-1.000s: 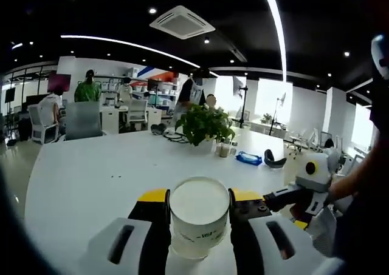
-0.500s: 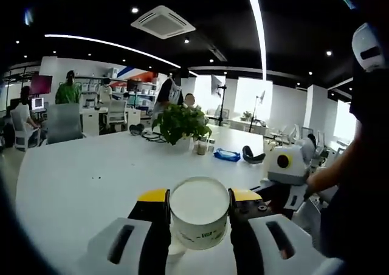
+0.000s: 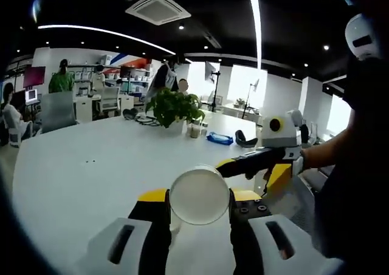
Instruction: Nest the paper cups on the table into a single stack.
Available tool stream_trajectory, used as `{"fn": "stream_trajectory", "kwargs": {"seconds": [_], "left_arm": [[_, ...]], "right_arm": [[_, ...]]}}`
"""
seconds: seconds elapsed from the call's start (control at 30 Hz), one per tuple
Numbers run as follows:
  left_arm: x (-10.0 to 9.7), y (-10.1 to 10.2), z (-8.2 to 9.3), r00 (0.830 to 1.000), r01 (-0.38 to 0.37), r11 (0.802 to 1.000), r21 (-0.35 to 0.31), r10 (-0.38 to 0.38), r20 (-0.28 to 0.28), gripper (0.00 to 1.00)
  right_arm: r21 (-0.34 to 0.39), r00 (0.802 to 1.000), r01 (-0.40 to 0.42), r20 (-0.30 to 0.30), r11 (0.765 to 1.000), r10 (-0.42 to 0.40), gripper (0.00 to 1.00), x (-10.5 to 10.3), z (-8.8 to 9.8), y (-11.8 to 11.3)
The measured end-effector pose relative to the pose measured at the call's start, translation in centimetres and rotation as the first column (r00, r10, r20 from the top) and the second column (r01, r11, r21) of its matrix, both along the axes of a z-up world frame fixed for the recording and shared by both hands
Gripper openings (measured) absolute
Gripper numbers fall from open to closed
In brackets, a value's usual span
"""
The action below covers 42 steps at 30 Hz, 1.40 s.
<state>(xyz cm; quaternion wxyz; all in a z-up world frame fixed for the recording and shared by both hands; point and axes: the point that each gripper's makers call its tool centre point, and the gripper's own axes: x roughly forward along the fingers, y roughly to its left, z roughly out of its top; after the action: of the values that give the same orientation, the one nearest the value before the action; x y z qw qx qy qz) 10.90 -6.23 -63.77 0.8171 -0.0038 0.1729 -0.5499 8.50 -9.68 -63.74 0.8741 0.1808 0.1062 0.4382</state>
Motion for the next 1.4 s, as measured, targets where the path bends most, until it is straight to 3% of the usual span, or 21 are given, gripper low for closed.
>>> {"fn": "stream_trajectory", "kwargs": {"seconds": [0.23,0.4,0.67,1.4], "left_arm": [[-0.9,0.5,-0.1,0.999,0.02,0.999,-0.039,-0.021,-0.036,0.35],[-1.6,0.5,-1.6,0.998,0.044,0.999,0.007,-0.044,-0.043,0.35],[-2.3,0.7,-2.5,0.996,0.078,0.996,0.04,-0.076,-0.042,0.35],[-3.5,0.7,-3.7,0.991,0.134,0.986,0.098,-0.132,-0.027,0.35]], "right_arm": [[0.12,0.998,0.021,-0.054,0.993,-0.015,0.31,0.4,1.0,-1.1],[0.137,0.999,0.007,-0.055,0.991,0.001,0.23,0.1,1.3,-0.8],[0.19,0.998,-0.009,-0.064,0.982,0.022,0.07,0.0,2.0,-0.7],[0.128,0.992,-0.116,-0.035,0.985,0.121,0.0,-1.8,1.6,0.3]]}}
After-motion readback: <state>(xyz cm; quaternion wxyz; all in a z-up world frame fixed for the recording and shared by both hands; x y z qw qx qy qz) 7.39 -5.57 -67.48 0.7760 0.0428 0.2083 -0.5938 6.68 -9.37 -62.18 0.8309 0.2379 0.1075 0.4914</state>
